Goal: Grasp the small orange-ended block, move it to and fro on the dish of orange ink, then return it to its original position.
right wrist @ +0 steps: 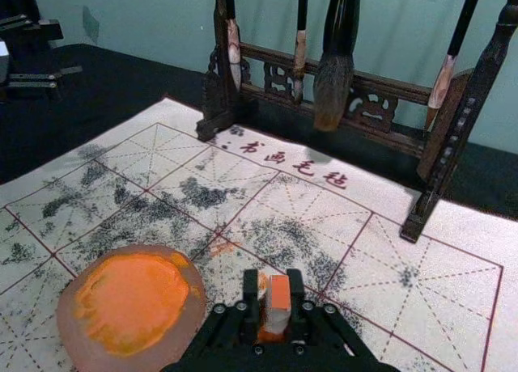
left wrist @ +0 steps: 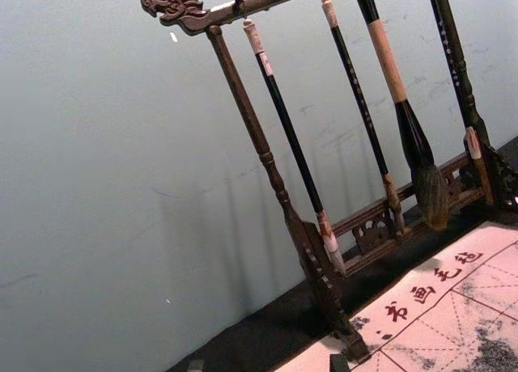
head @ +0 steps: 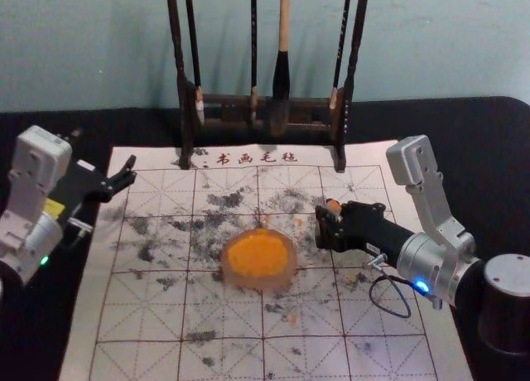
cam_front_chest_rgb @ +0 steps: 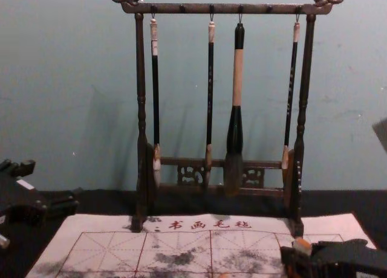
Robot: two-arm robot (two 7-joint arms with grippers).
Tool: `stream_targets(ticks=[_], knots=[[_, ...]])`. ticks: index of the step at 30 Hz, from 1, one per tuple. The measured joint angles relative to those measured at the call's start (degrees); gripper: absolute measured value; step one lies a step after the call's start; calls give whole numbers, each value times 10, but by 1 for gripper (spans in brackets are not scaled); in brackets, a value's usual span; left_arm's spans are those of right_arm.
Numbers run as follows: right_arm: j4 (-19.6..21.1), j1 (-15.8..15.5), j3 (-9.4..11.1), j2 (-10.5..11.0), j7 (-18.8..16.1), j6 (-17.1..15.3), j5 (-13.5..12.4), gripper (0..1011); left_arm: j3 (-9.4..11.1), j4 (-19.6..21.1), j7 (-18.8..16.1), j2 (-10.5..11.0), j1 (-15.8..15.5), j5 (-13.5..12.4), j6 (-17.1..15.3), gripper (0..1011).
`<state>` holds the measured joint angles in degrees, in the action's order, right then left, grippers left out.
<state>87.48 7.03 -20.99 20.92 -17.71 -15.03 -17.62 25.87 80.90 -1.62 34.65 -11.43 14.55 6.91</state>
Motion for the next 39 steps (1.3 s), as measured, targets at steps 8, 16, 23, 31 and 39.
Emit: stream_targets(ticks=[8, 16, 23, 31, 39], knots=[[0, 0, 0, 0, 0, 0, 0, 405, 0, 0, 0, 0, 0, 0, 0, 1001], [0, 0, 0, 0, 1, 0, -1, 670, 0, 0, 0, 0, 0, 0, 0, 1001], [0, 0, 0, 0, 1, 0, -1, 868, 0, 0, 0, 0, 0, 0, 0, 1001], [11, -4, 9, -2, 9, 25, 5, 1000, 0, 0, 0, 0, 0, 0, 0, 1001], [44, -29, 52, -21, 65, 107, 35, 1000, 0, 0, 0, 0, 0, 0, 0, 1001]])
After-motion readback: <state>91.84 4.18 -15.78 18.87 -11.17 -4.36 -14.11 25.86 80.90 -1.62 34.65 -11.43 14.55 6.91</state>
